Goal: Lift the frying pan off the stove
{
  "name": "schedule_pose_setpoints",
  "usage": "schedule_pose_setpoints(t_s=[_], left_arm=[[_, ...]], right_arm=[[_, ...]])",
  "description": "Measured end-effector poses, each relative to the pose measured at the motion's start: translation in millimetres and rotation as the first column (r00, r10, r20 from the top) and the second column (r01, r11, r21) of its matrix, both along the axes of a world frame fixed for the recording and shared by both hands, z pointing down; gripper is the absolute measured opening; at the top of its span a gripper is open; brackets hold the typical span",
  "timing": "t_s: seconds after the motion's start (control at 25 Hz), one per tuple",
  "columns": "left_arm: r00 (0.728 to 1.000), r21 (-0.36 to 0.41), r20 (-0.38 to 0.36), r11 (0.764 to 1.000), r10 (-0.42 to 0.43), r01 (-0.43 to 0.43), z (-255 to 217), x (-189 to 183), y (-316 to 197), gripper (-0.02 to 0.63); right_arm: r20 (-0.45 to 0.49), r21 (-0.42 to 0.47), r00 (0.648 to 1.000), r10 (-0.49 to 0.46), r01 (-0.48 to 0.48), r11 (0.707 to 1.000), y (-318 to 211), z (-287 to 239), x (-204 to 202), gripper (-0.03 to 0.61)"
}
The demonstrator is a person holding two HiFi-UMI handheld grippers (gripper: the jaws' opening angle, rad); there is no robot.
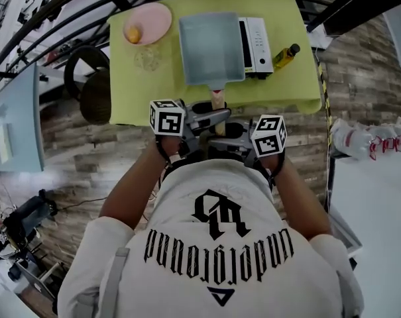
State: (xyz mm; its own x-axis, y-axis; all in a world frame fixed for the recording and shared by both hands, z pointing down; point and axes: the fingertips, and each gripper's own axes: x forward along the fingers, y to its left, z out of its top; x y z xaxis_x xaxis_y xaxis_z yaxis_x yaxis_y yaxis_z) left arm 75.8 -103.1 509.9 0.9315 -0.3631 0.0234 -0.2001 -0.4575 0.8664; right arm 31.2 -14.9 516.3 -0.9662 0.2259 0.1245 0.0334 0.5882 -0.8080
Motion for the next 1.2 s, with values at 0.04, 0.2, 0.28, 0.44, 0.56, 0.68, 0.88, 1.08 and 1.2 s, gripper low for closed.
schedule_pose_setpoints(t_s=[0.04,0.2,0.28,0.44,0.56,0.68,0.88,1.08,1.2], left_arm=[[1.0,0.002,0.001,1.0,-0.001,0.001,-1.8,-4.8,6.8,0.192],[1.0,0.013,-0.011,1.0,0.006,-0.006,-8.7,-23.2,35.0,0.192],[1.0,0.018,-0.025,1.0,0.015,-0.015,-13.3,-30.8,50.6,0.192],[0.999,0.026,-0.022,0.999,0.047,-0.046,-19.5,-43.4,89.4,0.192],[0.997,0.026,-0.014,0.997,0.072,-0.071,-22.9,-48.5,120.1,0.192],[0.996,0.028,-0.008,0.995,0.092,-0.092,-24.0,-49.0,146.3,0.192],[0.994,0.023,-0.016,0.994,0.107,-0.106,-29.5,-41.1,177.5,0.195],[0.996,0.055,0.002,0.995,0.086,-0.085,-38.5,-25.4,189.6,0.193],[0.997,0.072,0.021,0.995,0.07,-0.072,-42.4,-8.6,196.2,0.195]], right_arm=[[0.002,0.001,1.0,0.001,-0.001,1.0,6.8,-1.7,-4.6,0.173],[-0.008,0.019,1.0,0.012,-0.012,1.0,34.5,-7.8,-23.8,0.173],[-0.005,0.019,1.0,0.03,-0.03,0.999,49.3,-12.3,-31.9,0.173],[-0.008,0.029,0.998,0.061,-0.061,0.998,86.5,-17.3,-47.4,0.173],[0.0,0.028,0.996,0.085,-0.085,0.996,116.0,-20.9,-54.0,0.173],[0.0,0.03,0.994,0.105,-0.105,0.994,141.0,-22.6,-56.3,0.173],[-0.007,0.029,0.994,0.111,-0.11,0.993,171.8,-27.8,-50.0,0.175],[-0.003,0.061,0.996,0.092,-0.091,0.994,184.8,-34.1,-31.7,0.173],[-0.005,0.077,0.997,0.079,-0.078,0.994,191.7,-37.1,-14.3,0.173]])
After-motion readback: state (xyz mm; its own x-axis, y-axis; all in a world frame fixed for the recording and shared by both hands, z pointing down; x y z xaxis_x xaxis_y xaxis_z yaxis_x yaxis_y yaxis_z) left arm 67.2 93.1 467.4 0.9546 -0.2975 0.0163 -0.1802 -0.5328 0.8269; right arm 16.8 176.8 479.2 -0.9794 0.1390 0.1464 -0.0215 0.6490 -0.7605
